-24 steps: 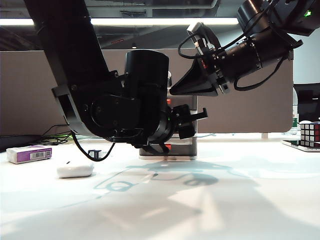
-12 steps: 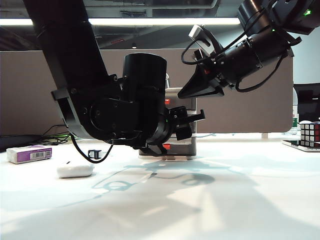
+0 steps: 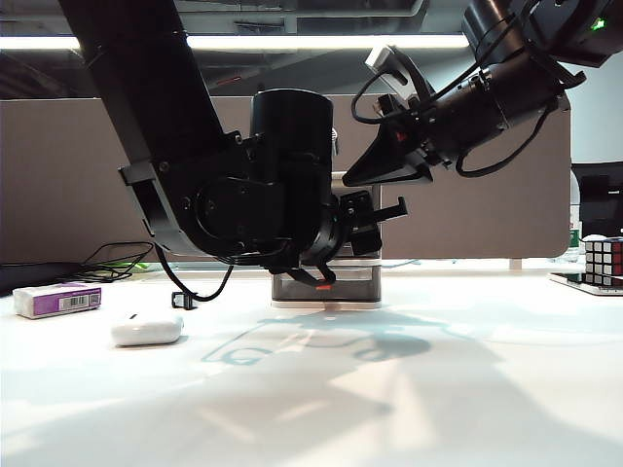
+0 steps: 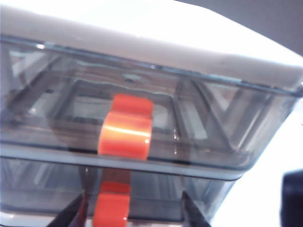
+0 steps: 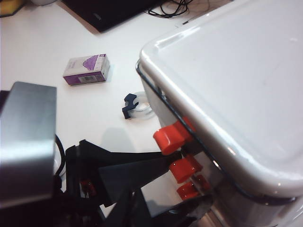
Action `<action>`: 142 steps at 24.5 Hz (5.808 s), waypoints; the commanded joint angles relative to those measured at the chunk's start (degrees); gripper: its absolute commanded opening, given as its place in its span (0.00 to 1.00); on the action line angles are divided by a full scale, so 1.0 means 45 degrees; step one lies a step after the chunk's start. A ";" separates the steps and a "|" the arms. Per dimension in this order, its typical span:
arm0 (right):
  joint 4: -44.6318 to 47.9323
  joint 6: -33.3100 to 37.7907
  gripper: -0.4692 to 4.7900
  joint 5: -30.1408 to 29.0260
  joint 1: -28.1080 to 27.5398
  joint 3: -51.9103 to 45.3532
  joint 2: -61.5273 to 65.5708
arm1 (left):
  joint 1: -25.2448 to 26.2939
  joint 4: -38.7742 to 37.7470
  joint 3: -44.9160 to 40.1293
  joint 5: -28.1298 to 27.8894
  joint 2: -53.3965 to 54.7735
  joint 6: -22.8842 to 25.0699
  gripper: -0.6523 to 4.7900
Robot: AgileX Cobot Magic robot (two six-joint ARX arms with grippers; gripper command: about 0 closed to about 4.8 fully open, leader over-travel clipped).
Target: Open the second layer of the drawer on the table, pick up the earphone case on the table and put it in, and finally close the drawer.
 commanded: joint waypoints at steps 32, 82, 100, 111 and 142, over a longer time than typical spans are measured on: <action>0.0034 -0.0058 0.08 -0.0068 0.0024 0.0063 0.0068 | 0.0058 -0.0262 0.0097 -0.0049 -0.0029 0.0049 0.11; 0.0583 -0.0219 0.08 0.0267 0.0063 0.1695 0.1685 | -0.0597 -0.1214 -0.0903 -0.0481 -0.0539 -0.0112 0.11; 0.0588 -0.0136 0.08 0.0272 0.0063 0.1695 0.1685 | -0.1972 -0.2618 -0.2195 -0.0913 -0.1948 -0.0651 0.11; 0.0583 -0.0131 0.08 0.0267 0.0063 0.1695 0.1685 | -0.2263 -0.3750 -0.2992 -0.1151 -0.2569 -0.1729 0.11; -0.0078 0.0092 0.08 -0.0170 0.0073 0.1690 0.1681 | 0.6042 -1.1871 -0.8335 1.1463 -1.3770 0.3507 0.71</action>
